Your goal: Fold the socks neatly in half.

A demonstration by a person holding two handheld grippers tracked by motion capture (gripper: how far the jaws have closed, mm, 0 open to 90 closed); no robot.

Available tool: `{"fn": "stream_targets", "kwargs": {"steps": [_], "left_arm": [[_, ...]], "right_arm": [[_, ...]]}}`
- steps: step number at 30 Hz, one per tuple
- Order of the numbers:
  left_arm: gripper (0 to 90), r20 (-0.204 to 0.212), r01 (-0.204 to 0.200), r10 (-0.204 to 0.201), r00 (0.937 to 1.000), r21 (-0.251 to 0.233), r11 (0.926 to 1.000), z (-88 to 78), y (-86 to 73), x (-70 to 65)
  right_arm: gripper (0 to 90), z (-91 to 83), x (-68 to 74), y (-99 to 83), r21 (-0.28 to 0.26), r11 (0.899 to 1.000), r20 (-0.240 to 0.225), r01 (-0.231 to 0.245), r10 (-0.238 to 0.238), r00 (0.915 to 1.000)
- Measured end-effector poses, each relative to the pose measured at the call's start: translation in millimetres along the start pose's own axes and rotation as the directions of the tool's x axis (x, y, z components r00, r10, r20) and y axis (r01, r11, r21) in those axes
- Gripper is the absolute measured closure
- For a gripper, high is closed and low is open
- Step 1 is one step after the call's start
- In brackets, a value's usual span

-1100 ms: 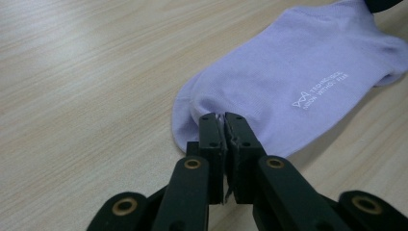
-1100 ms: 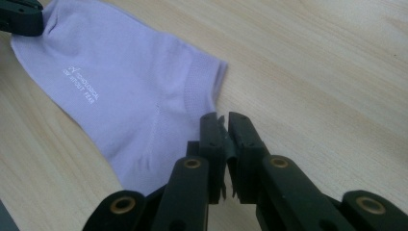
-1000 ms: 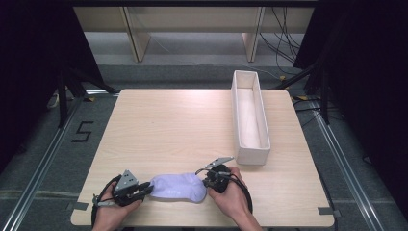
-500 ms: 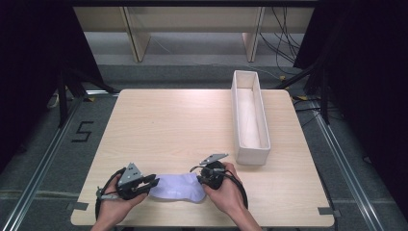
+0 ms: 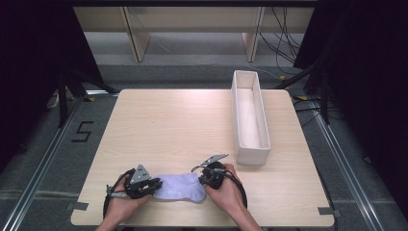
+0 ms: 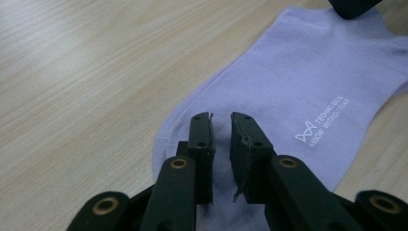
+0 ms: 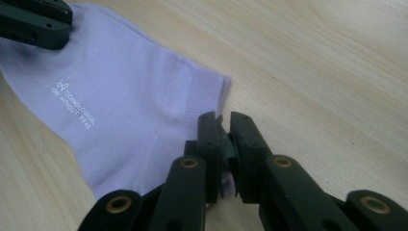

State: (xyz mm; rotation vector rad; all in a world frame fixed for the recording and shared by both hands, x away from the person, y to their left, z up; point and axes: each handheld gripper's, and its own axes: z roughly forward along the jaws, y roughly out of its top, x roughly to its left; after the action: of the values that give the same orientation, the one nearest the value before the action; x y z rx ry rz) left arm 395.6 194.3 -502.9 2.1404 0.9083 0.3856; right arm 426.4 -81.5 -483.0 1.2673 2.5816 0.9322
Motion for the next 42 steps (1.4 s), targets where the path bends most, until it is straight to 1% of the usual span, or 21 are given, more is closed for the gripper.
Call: {"fn": "stream_targets", "kwargs": {"steps": [7,15,17,18,19,20,21,22,23,25,26,27,28,29,31,33,34,36,40,41,42], "left_arm": [[65.3,0.006,0.011,-0.01,0.9999,-0.026,0.9996,-5.4,1.8,0.9],[46.6,-0.03,0.103,-0.106,0.9939,-0.083,0.9912,-22.2,2.5,10.1],[43.7,-0.042,0.14,-0.145,0.9886,-0.108,0.9843,-26.0,1.1,11.6],[41.4,-0.049,0.144,-0.15,0.9875,-0.099,0.9846,-28.8,0.0,14.1],[41.4,-0.052,0.172,-0.179,0.9825,-0.117,0.9782,-28.8,-1.2,14.6],[39.6,-0.048,0.218,-0.225,0.9732,-0.127,0.9677,-29.5,-5.4,18.9],[39.1,-0.048,0.218,-0.225,0.9732,-0.127,0.9677,-29.5,-5.4,18.9],[39.1,-0.046,0.264,-0.272,0.9613,-0.134,0.9553,-28.6,-9.6,20.8],[38.8,-0.037,0.276,-0.283,0.9584,-0.135,0.9517,-28.2,-11.0,21.3],[39.1,-0.021,0.29,-0.295,0.9552,-0.136,0.9473,-28.1,-12.9,22.4],[39.4,-0.016,0.291,-0.296,0.9551,-0.139,0.9466,-27.7,-13.6,22.5],[40.2,-0.019,0.29,-0.295,0.9552,-0.142,0.9465,-26.9,-14.0,22.1],[40.9,-0.013,0.289,-0.294,0.9558,-0.145,0.9463,-25.9,-14.2,21.9],[42.0,-0.012,0.281,-0.285,0.9583,-0.143,0.9491,-25.4,-14.1,21.9],[42.7,-0.003,0.282,-0.285,0.9585,-0.146,0.9483,-24.5,-13.3,20.4],[43.1,0.014,0.278,-0.28,0.96,-0.154,0.948,-24.2,-11.0,18.2],[43.8,0.019,0.281,-0.282,0.9592,-0.155,0.947,-24.1,-9.8,16.9],[44.3,0.032,0.281,-0.28,0.9595,-0.162,0.9458,-22.6,-8.6,15.3],[45.1,0.04,0.292,-0.289,0.9565,-0.145,0.9455,-19.3,-10.2,12.5],[45.1,0.026,0.293,-0.292,0.9561,-0.135,0.9466,-19.6,-10.7,11.7],[45.1,0.04,0.296,-0.293,0.9553,-0.144,0.9445,-18.1,-12.4,12.1]], "right_arm": [[72.8,-3.4,-0.8,-1.5,-0.03,0.999,0.021,-0.016,0.017,0.9996],[66.4,-11.7,-8.7,-5.5,-0.084,0.996,0.04,-0.018,0.022,0.9989],[65.2,-15.4,-9.7,-5.8,-0.09,0.996,0.04,-0.025,0.028,0.9988],[63.2,-19.6,-12.0,-5.8,-0.099,0.995,0.037,-0.026,0.029,0.9989],[63.2,-19.6,-12.0,-5.8,-0.099,0.995,0.037,-0.026,0.029,0.9989],[62.5,-23.9,-13.6,-6.6,-0.117,0.992,0.036,-0.04,0.045,0.9984],[62.5,-23.9,-13.6,-6.6,-0.117,0.992,0.036,-0.04,0.045,0.9984],[62.1,-25.6,-14.3,-7.0,-0.116,0.992,0.035,-0.047,0.051,0.9981],[61.4,-28.7,-15.2,-8.3,-0.119,0.991,0.027,-0.063,0.067,0.9974],[60.8,-30.5,-17.7,-9.7,-0.123,0.991,0.033,-0.051,0.055,0.9979],[60.5,-31.8,-16.6,-10.4,-0.11,0.991,0.029,-0.074,0.078,0.9965],[60.1,-31.6,-19.1,-11.3,-0.12,0.991,0.034,-0.055,0.059,0.9977],[59.9,-32.6,-18.5,-12.4,-0.105,0.991,0.015,-0.082,0.084,0.9964],[59.7,-32.2,-19.4,-13.5,-0.11,0.991,0.013,-0.078,0.08,0.9967],[59.2,-31.8,-20.1,-15.5,-0.121,0.991,0.031,-0.057,0.061,0.9977],[59.0,-32.6,-18.6,-16.8,-0.112,0.99,0.025,-0.083,0.086,0.996],[58.8,-32.3,-19.3,-16.9,-0.127,0.99,0.037,-0.059,0.065,0.9972],[58.8,-32.8,-19.0,-16.7,-0.127,0.99,0.036,-0.062,0.067,0.9971],[58.6,-36.3,-13.4,-14.9,-0.124,0.986,0.019,-0.113,0.117,0.993],[58.6,-36.3,-13.4,-14.9,-0.124,0.986,0.019,-0.113,0.117,0.993],[58.4,-36.3,-15.9,-14.1,-0.124,0.99,0.034,-0.072,0.077,0.9964]]}}
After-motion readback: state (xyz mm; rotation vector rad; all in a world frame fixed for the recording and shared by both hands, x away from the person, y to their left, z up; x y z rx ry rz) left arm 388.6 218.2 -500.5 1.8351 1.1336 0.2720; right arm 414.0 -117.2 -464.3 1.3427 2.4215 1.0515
